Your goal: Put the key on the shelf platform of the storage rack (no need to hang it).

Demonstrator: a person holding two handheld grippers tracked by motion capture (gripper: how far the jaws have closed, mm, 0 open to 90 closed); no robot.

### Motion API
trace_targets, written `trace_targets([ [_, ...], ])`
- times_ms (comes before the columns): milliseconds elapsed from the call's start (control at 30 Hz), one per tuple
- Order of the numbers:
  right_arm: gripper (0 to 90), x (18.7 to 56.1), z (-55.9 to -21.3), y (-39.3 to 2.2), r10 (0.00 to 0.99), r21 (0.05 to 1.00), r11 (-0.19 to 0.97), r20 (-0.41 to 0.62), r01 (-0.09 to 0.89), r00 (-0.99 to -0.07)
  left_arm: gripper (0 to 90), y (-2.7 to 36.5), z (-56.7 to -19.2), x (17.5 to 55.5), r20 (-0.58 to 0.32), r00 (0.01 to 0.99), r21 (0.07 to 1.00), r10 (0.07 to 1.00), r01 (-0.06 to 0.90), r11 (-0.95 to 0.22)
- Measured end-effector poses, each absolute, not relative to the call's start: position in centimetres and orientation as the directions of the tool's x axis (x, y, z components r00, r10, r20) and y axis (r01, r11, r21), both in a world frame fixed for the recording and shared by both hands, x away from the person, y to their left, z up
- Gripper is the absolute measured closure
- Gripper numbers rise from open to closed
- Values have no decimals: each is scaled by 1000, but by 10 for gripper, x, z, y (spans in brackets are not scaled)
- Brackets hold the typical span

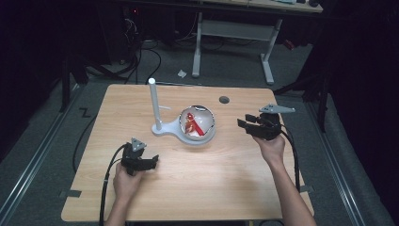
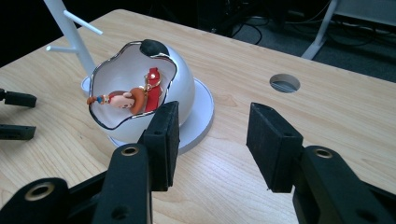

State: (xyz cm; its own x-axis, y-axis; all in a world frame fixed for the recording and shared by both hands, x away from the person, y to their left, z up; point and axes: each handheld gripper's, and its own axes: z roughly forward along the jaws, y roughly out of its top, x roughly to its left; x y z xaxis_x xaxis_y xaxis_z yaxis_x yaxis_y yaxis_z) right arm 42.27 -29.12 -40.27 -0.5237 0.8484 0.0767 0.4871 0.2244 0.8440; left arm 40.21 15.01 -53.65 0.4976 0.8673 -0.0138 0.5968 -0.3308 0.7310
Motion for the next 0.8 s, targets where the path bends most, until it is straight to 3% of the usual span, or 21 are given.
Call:
trace_targets([
  [500, 528, 399, -410, -317, 863, 867, 149, 120, 475, -490, 183, 150, -537, 402, -14, 496, 731, 868, 598, -329],
  [800, 527, 391, -414, -321, 867, 861, 161, 110, 483, -485, 183, 150, -536, 402, -14, 495, 731, 869, 598, -330],
])
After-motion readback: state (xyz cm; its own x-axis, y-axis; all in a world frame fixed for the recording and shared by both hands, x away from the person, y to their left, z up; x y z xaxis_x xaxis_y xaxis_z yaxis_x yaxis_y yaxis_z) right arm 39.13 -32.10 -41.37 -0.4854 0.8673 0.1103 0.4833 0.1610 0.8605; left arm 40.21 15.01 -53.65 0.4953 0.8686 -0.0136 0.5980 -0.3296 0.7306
